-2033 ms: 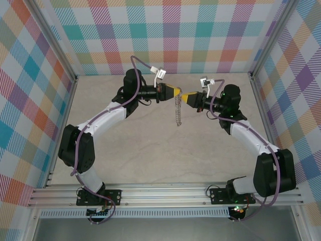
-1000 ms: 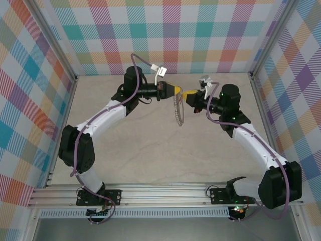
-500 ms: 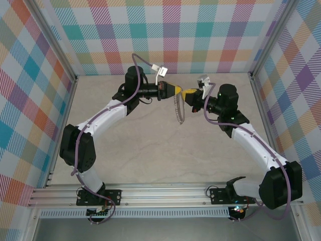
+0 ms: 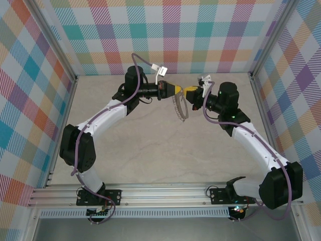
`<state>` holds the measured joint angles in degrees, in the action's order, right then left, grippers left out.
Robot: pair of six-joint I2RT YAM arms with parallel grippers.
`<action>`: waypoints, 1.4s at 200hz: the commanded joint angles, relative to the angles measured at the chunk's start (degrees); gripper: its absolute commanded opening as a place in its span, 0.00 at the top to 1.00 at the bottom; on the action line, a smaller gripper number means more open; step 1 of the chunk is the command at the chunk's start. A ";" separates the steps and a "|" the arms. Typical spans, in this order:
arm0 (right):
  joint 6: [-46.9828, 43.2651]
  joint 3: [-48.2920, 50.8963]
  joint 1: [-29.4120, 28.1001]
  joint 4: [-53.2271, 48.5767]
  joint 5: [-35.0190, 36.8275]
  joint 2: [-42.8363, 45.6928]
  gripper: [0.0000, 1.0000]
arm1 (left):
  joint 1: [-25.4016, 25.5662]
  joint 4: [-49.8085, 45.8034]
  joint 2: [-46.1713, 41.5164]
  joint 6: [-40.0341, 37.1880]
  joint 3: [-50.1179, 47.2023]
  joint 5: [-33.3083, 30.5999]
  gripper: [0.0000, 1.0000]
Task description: Put the keys on the keyring
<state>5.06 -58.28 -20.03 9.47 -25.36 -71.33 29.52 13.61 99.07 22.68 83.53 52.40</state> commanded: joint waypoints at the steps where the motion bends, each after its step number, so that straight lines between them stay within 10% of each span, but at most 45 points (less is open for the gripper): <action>1: -1.50 -3.70 -0.05 1.39 -0.17 -1.12 1.00 | 1.55 0.72 0.19 -0.90 2.19 3.27 1.00; 207: -0.28 1.29 0.73 7.54 5.72 -2.45 1.00 | 1.77 4.42 -0.89 2.30 0.42 3.55 1.00; 280: 2.77 1.81 0.81 5.87 -3.86 -1.10 1.00 | 1.77 5.99 -0.83 3.70 0.32 0.21 1.00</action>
<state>6.09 -56.25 -19.46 14.48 -26.30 -72.71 29.65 15.09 100.03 24.84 83.64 51.31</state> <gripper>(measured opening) 0.049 0.048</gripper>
